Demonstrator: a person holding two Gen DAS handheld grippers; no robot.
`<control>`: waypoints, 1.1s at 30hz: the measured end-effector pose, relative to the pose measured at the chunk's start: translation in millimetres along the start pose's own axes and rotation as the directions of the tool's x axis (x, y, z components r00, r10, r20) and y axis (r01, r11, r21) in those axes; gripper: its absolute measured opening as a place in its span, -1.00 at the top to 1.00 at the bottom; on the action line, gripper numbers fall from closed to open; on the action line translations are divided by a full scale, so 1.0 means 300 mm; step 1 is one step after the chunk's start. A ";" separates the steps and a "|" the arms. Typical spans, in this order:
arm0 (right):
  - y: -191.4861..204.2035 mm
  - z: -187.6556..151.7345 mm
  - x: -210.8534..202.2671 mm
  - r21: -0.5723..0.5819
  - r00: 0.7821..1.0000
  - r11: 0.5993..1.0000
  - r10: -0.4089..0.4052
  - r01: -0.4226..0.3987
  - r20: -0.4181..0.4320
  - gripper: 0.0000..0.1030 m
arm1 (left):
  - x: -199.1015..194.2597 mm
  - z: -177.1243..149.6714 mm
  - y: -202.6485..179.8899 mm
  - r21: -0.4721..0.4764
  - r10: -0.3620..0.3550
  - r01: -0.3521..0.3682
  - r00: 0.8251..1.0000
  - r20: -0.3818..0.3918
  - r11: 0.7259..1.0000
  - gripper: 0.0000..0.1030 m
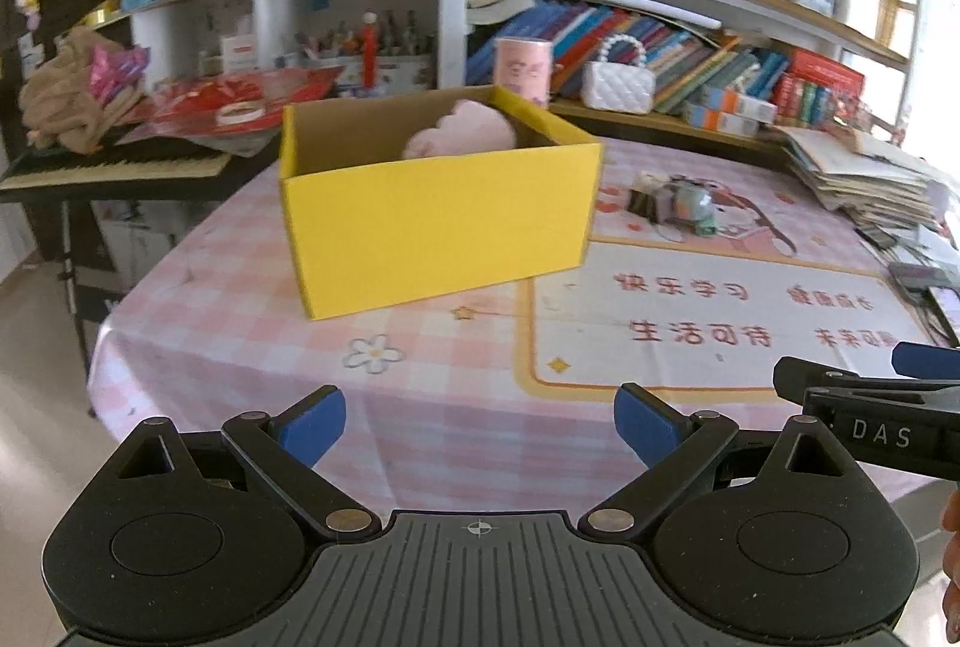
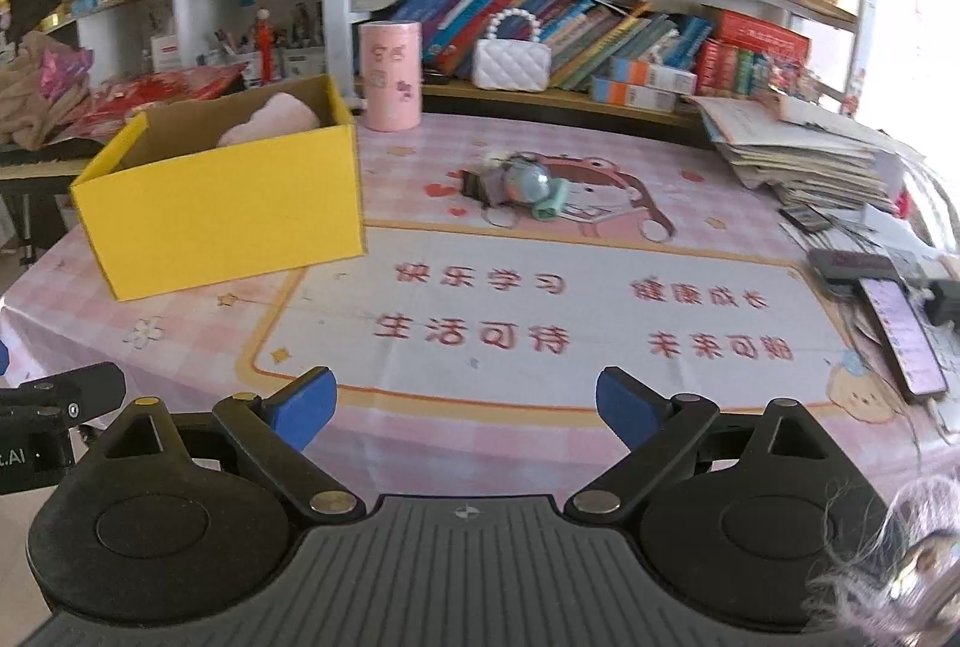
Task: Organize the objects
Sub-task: 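Withdraw both tools from the box toward the remaining clips and grey toy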
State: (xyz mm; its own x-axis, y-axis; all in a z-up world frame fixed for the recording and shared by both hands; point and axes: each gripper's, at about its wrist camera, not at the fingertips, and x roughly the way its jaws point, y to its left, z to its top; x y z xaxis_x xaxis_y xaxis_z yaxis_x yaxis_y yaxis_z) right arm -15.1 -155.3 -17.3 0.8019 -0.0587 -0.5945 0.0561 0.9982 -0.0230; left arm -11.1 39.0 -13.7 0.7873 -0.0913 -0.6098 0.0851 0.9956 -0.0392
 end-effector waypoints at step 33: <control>-0.298 -0.020 0.029 0.125 0.979 0.972 -0.193 0.200 -0.064 -0.84 | 0.161 0.078 -0.310 0.123 -0.182 0.186 0.982 -0.047 0.975 -0.90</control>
State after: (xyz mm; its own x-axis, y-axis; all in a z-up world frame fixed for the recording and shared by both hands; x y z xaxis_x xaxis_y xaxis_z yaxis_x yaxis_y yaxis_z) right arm -16.7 -245.0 -25.3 0.7363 -0.2490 -0.6292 0.2889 0.9565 -0.0405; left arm 33.2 -58.6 -21.0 0.7291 -0.2696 -0.6290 0.3049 0.9508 -0.0542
